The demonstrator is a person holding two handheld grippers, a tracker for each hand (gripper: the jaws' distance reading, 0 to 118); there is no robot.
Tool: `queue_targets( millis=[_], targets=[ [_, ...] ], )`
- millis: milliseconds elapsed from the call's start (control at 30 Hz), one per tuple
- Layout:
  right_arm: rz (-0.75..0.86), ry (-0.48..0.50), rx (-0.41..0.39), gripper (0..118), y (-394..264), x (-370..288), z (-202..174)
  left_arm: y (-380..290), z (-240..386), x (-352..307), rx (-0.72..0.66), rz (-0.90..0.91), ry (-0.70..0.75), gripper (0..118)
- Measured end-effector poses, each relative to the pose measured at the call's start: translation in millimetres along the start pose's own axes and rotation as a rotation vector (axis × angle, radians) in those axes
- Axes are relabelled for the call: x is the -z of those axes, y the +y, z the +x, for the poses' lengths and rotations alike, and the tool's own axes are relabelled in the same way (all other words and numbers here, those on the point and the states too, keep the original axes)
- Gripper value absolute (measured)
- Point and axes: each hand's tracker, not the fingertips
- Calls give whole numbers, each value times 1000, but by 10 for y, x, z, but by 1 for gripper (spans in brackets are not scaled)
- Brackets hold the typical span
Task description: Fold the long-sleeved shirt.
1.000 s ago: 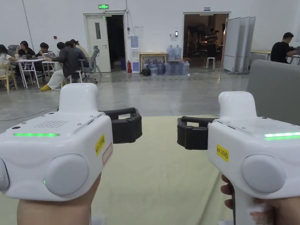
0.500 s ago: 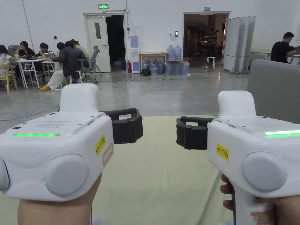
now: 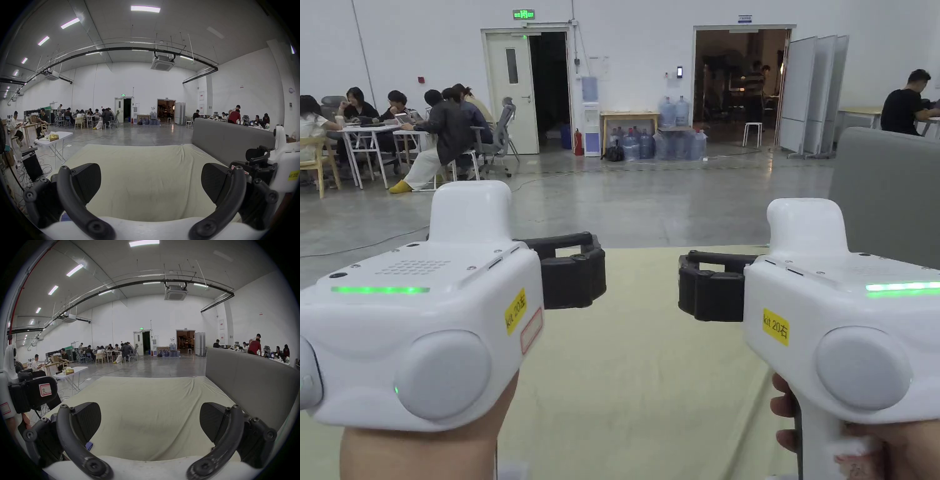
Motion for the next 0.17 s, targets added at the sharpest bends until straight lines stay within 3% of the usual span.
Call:
queue_targets(
  millis=[167],
  targets=[
    [3, -26, -9, 118, -4, 8, 0, 4, 3, -7, 0, 3, 0, 118]
  ],
)
